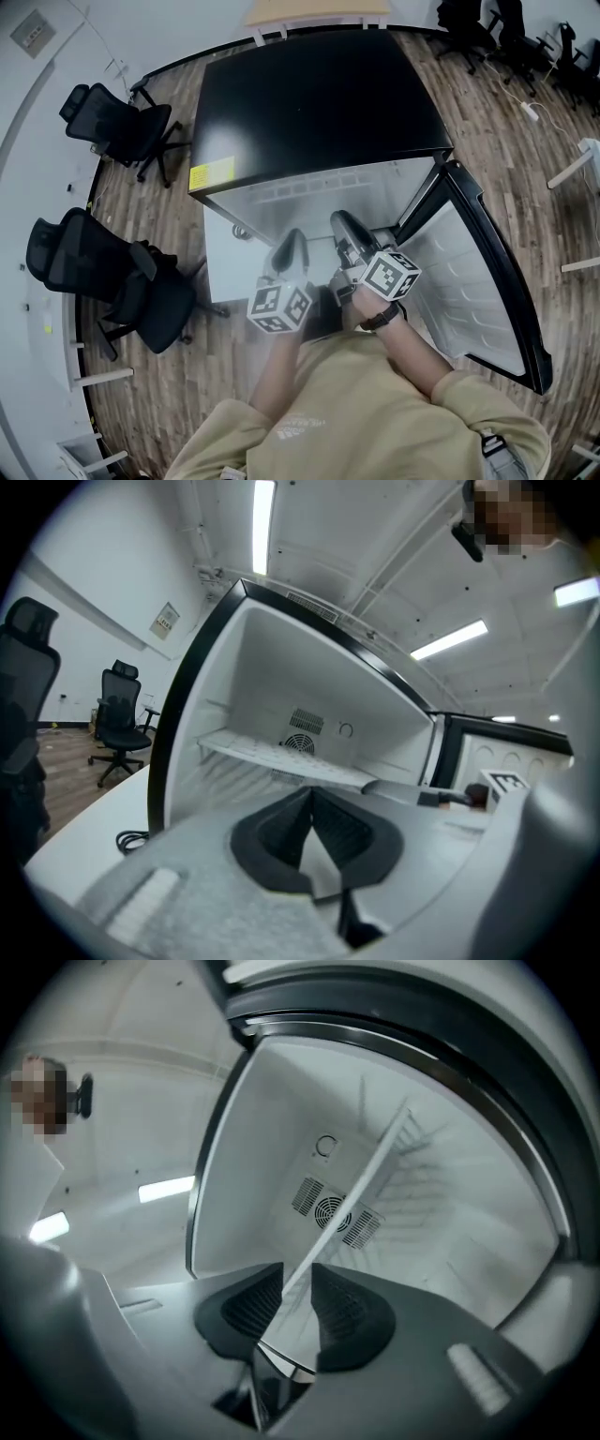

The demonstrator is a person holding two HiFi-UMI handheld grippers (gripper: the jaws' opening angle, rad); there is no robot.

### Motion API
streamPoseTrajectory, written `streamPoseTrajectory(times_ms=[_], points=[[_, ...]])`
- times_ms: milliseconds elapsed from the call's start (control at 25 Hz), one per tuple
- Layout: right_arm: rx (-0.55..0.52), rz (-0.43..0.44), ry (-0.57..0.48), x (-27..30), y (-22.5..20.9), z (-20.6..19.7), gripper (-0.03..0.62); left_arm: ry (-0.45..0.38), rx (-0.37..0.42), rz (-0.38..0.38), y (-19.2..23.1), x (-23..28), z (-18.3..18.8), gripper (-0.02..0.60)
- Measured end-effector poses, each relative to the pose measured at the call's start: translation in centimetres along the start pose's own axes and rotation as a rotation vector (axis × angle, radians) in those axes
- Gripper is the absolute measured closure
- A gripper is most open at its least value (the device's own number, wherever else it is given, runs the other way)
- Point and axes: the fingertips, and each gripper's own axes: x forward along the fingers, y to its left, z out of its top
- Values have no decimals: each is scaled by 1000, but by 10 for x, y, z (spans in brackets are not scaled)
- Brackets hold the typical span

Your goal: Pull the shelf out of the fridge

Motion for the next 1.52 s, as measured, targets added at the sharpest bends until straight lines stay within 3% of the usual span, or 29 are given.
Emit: streamPoseTrajectory(times_ms=[160,360,640,1080,1160,1520], points=[[299,17,-118,19,-21,9,425,4,9,0,1,1,0,580],[334,31,-219,41,-35,25,411,-4,10,22,9,-5,2,580],[484,42,-257,71,-37,29,408,-17,9,59,25,-20,9,580],[523,20,-329,115,-48,47,415,-21,0,96,48,-36,12,580],[514,3,-378,113,-50,53,471,-20,-1,97,48,-36,11,580],[503,-85,-457,110,-61,51,529,-1,-11,88,58,-38,4,580]])
